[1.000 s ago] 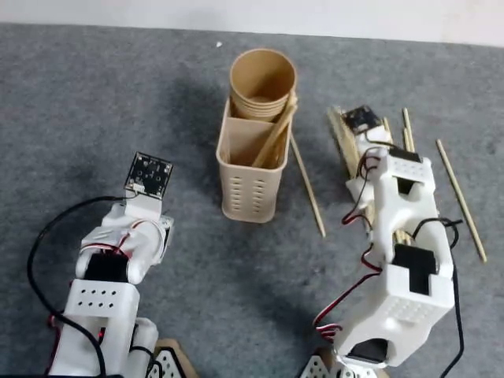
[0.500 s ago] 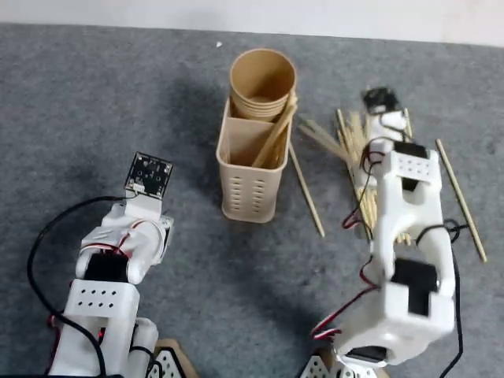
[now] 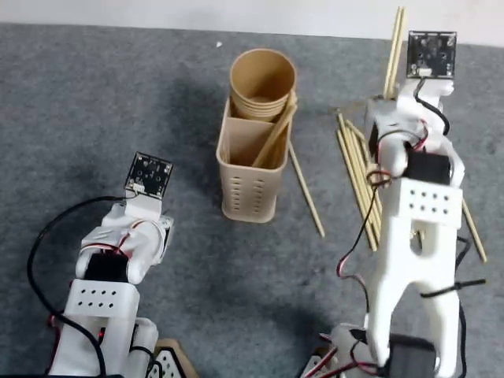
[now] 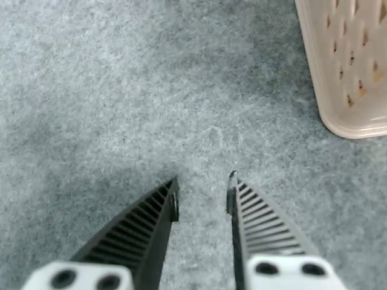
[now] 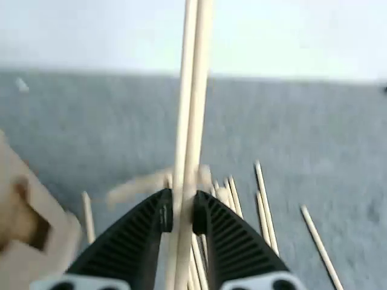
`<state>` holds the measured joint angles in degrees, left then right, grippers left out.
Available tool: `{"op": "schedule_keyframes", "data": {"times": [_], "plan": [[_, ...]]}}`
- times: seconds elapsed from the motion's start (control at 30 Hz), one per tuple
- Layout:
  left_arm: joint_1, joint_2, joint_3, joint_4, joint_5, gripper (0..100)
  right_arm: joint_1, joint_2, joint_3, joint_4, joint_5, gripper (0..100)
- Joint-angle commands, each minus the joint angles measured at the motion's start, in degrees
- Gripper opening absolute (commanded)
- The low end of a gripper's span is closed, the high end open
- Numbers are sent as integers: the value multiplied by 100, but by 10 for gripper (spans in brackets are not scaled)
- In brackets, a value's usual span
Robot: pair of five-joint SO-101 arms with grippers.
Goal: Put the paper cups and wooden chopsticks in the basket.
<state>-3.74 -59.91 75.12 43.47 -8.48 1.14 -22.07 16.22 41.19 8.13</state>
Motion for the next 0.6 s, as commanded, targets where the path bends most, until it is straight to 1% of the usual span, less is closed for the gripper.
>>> {"op": "schedule_keyframes", "data": {"times": [0.0,0.17,0.33,0.4,0.47,0.57], "plan": [[92,-57,-13,-97,35,147,-303,-629,22,-637,-264,4],[92,-57,-13,-97,35,147,-857,-1174,84,-1341,-782,4],[92,-57,-13,-97,35,147,-1780,-1640,295,-1745,-1099,4],[92,-57,-13,-97,35,147,-2193,-1807,734,-2053,-1099,4],[92,-57,-13,-97,35,147,-2554,-1921,1358,-2580,-1055,4],[92,-57,40,-97,35,147,-2765,-2000,2413,-3459,-1046,4]]}}
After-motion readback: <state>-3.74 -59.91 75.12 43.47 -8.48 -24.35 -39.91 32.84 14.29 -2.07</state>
